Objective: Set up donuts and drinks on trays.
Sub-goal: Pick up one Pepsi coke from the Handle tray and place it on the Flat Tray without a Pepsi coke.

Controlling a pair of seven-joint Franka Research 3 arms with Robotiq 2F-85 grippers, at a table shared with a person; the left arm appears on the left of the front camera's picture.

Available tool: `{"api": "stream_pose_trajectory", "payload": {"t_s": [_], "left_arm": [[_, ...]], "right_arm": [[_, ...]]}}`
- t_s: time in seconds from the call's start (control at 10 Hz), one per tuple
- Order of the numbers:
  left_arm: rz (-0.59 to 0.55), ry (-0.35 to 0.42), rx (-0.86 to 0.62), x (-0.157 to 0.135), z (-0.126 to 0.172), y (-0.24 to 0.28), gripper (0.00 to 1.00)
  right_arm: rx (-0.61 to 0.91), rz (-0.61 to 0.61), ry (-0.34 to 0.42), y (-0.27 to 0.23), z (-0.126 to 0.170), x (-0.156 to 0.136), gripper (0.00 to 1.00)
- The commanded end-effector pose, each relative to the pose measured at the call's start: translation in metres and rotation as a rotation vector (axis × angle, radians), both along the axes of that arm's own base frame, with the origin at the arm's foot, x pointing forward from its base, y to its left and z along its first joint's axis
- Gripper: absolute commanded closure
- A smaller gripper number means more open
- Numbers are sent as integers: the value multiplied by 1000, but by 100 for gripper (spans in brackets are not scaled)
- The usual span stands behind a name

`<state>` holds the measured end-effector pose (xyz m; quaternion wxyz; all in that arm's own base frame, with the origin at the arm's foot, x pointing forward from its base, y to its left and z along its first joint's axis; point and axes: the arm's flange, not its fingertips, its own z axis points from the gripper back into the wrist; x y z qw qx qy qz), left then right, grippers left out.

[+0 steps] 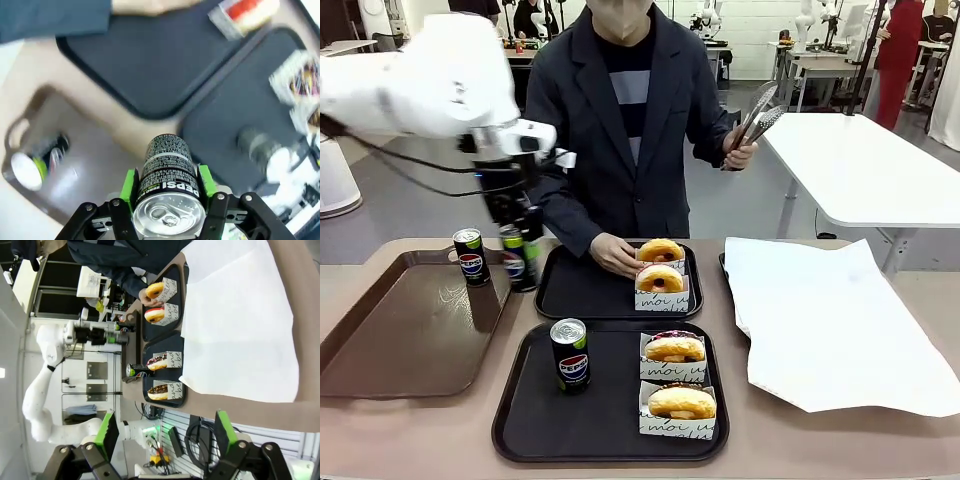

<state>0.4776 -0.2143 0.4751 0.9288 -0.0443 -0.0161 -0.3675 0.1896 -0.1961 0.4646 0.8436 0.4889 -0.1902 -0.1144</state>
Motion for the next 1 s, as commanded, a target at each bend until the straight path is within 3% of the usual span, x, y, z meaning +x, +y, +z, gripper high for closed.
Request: {"api": "stream_pose_trajectory", "payload": {"t_s": [0.0,0.1,0.4,0.6,0.8,0.9], "left_arm": [[-85,-29,-49,-80,23,57,42],[-76,-53,-31,-92,17,59,42],[-96,-33,-20,-77,19,47,42],[-79,-87,-12,-68,23,26,42],[-28,-96,8,-29,18,-14,42],[16,-103,44,6,13,-43,42]], "right_arm": [[10,5,-23,0,0,1,0],[10,5,-23,0,0,1,0],[10,5,-23,0,0,1,0],[10,5,-23,0,0,1,0],[10,5,-23,0,0,1,0],[10,5,-23,0,0,1,0]]}}
